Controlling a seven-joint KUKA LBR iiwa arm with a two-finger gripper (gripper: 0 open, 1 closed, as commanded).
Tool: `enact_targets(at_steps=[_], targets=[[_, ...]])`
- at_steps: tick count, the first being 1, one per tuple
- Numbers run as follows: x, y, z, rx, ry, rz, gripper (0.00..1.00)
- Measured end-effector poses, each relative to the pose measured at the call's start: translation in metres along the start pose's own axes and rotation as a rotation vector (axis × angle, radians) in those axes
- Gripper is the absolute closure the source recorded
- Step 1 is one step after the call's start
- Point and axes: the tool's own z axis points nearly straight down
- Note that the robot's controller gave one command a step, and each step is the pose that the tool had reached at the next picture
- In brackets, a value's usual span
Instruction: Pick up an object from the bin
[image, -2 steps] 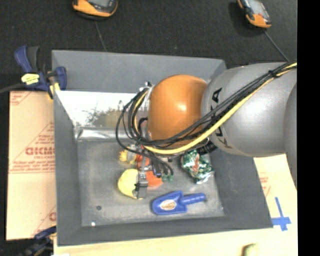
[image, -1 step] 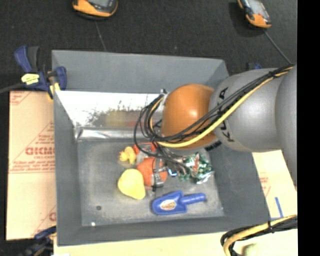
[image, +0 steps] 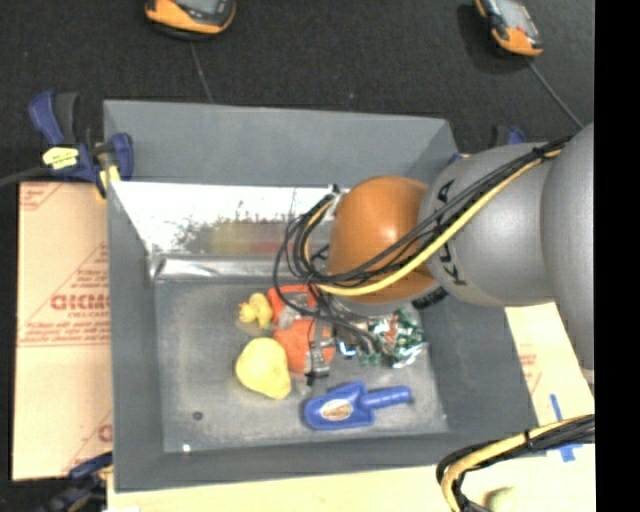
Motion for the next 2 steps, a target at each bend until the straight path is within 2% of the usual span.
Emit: enact_targets(at_steps=[1,2], targets=[[-0.015,-0.065,-0.015,0.004,-0.002,-0.179,0.0],[-0.022,-0.061,0.06,-0.003,-0.004,-0.044,0.0]])
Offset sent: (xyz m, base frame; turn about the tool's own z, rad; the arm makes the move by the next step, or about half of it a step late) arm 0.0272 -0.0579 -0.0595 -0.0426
